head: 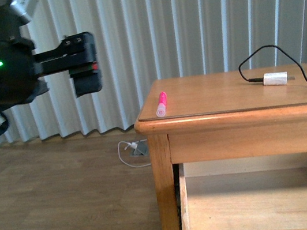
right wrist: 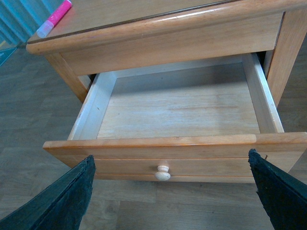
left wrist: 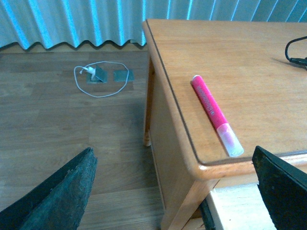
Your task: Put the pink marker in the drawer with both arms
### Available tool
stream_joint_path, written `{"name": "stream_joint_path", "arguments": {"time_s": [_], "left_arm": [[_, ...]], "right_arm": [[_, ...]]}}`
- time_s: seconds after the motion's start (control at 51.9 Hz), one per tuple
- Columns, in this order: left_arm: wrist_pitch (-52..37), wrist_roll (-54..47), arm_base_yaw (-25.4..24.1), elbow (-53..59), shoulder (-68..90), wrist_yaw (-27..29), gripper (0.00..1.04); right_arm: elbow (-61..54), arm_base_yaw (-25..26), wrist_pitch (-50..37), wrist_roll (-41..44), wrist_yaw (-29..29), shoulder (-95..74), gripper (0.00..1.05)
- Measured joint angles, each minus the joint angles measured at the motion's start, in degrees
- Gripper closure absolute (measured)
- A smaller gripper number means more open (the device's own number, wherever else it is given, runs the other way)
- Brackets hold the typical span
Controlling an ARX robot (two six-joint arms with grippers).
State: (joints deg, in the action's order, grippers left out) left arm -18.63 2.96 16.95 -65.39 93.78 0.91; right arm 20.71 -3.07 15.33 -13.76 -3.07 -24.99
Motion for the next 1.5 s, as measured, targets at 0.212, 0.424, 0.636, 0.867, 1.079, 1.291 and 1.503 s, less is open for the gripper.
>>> {"name": "stream_joint_path", "arguments": {"time_s": [0.212,0.424,0.636,0.867,1.079,1.291,1.503], "left_arm": [[6.9,-0.4,3.0,-14.1,10.5,-0.4,0.06],[13.0,-2.3,5.6,-24.9,19.1,1.9,0.06],[17.8,-2.9,7.2,-32.4,26.0,3.4,0.06],[22.6,-4.3,8.4,-37.9,29.9,5.0,0.06],[25.1,-4.7,8.8,-40.2,30.9,5.6,0.06],[26.1,-5.2,8.7,-40.7,31.0,5.5,0.22],[26.5,-6.0,8.6,-40.6,30.9,5.3,0.53]], "right_arm": [[0.0,0.0,0.0,0.0,0.0,0.0,0.08],[0.0,0.0,0.0,0.0,0.0,0.0,0.08],[0.0,0.0,0.0,0.0,0.0,0.0,0.08],[0.0,0.0,0.0,0.0,0.0,0.0,0.08],[0.0,0.0,0.0,0.0,0.0,0.0,0.08],[0.0,0.0,0.0,0.0,0.0,0.0,0.08],[0.0,0.0,0.0,0.0,0.0,0.0,0.08]]}}
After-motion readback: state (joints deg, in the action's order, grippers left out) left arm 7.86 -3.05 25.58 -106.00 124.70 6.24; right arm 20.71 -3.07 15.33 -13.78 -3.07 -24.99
